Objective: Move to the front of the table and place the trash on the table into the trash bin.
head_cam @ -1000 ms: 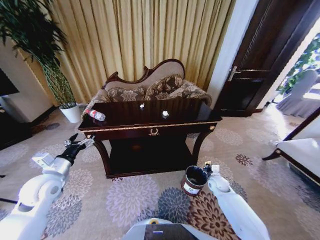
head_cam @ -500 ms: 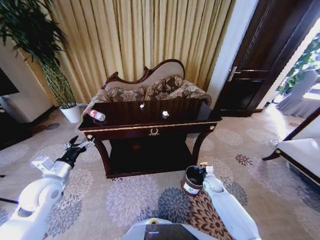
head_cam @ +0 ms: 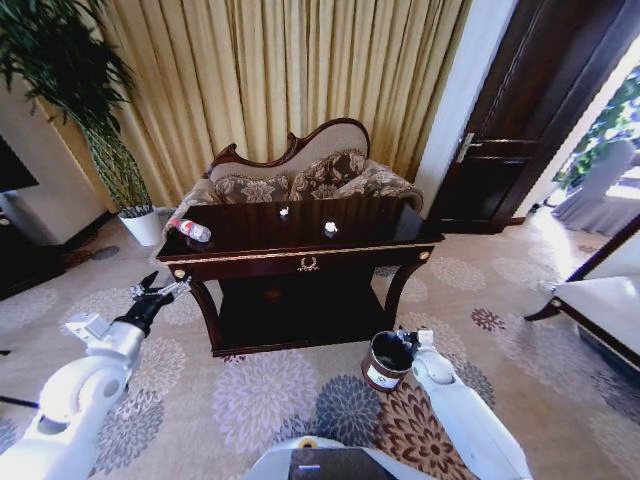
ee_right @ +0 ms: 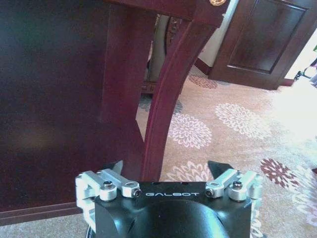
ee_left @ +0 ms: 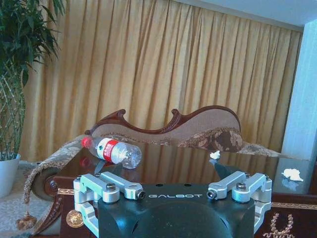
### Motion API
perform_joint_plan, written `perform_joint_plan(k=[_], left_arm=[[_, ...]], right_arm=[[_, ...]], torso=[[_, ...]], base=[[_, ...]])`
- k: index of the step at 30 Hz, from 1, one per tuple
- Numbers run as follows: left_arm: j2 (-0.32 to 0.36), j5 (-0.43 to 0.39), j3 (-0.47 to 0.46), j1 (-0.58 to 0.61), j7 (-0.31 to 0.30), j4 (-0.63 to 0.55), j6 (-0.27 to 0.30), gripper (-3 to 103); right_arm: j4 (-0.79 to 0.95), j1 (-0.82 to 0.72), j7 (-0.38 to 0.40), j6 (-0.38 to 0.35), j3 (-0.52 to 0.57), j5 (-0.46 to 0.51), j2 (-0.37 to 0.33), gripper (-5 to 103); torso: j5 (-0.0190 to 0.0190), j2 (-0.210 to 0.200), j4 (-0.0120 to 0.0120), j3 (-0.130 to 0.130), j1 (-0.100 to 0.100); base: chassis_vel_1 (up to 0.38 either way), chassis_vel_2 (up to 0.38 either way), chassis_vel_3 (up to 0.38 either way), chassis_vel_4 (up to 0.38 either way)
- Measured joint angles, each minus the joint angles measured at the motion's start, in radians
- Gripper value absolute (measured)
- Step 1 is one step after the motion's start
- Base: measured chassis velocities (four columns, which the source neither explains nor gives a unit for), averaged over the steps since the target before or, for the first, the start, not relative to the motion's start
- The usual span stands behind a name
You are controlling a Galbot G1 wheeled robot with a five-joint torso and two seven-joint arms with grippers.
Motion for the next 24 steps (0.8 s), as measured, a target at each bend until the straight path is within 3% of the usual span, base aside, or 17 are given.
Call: perform_joint_plan(k=[9, 15, 24], left_arm=[[0.001, -0.001, -0.005, 0.003, 0.000, -0.002, 0.000, 100], [-0.003, 0.000, 0.001, -0.002, 0.000, -0.002, -0.001, 100], [0.002, -0.003, -0.001, -0.005, 0.000, -0.008, -0.001, 100]], right_arm=[[0.090, -0.009, 0.006, 0.032, 0.002, 0.039, -0.017, 100], [0.358, -0.020, 0.000, 0.047, 0.012, 0.213, -0.089, 100], [0.613, -0.016, -0.048, 0.077, 0.021, 0.301, -0.168, 100]], torso=[[0.0001, 0.000, 0.0000, 0.000, 0.000], [-0.0003, 0.000, 0.0002, 0.000, 0.000], [-0.0001, 0.000, -0.0001, 0.000, 0.000]], base=[[0.000, 0.000, 0.000, 0.000], [0.000, 0.000, 0.000, 0.000], [0.000, 0.000, 0.000, 0.000]])
